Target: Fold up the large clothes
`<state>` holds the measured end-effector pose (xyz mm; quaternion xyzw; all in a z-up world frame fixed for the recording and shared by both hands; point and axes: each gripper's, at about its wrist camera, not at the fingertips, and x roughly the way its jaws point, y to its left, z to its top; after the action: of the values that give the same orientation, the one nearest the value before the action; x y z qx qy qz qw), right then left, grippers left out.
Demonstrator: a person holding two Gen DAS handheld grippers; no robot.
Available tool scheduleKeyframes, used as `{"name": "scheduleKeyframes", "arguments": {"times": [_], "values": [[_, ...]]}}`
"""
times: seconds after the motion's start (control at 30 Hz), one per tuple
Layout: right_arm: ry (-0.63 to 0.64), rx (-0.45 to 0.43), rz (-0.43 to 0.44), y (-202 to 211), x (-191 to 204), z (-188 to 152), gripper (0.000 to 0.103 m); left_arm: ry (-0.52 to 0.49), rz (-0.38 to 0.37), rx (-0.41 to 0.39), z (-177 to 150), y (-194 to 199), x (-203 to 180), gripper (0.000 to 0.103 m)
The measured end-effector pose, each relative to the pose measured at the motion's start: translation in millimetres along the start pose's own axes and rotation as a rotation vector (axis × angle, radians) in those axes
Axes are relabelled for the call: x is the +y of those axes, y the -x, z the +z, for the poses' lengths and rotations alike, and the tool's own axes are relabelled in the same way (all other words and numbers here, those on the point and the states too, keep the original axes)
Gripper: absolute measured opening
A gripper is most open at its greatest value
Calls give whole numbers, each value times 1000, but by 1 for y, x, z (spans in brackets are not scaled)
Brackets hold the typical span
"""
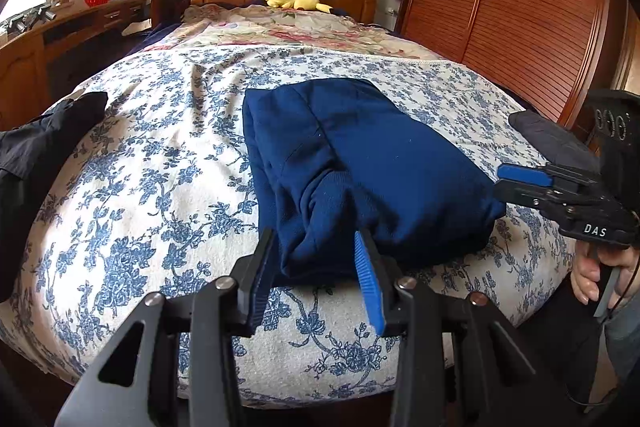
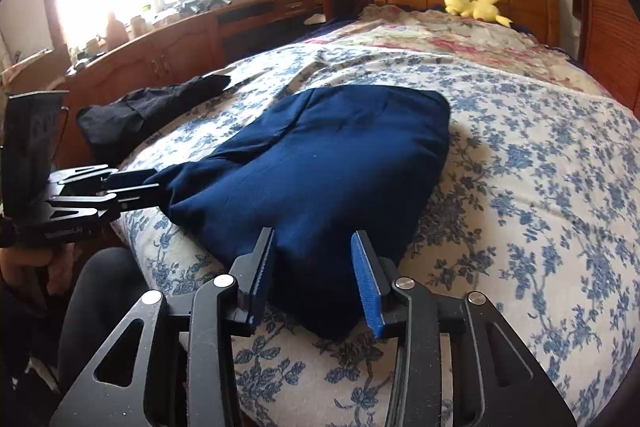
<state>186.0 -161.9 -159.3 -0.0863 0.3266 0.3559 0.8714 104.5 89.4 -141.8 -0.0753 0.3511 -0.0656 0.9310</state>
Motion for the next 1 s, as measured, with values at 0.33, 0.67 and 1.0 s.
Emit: {"name": "scheduleKeyframes", "arguments": {"times": [0.33,0.67,1.0], "values": [[52,24,-10,9,13,-16,44,-72,50,-63,18,10,-3,7],[-17,102,26,-25,-9,-28,34,-17,77,-27,8,-3,23,7],[61,3,13,16,6,5,34,-24,74,-5,6,4,16,8]]}}
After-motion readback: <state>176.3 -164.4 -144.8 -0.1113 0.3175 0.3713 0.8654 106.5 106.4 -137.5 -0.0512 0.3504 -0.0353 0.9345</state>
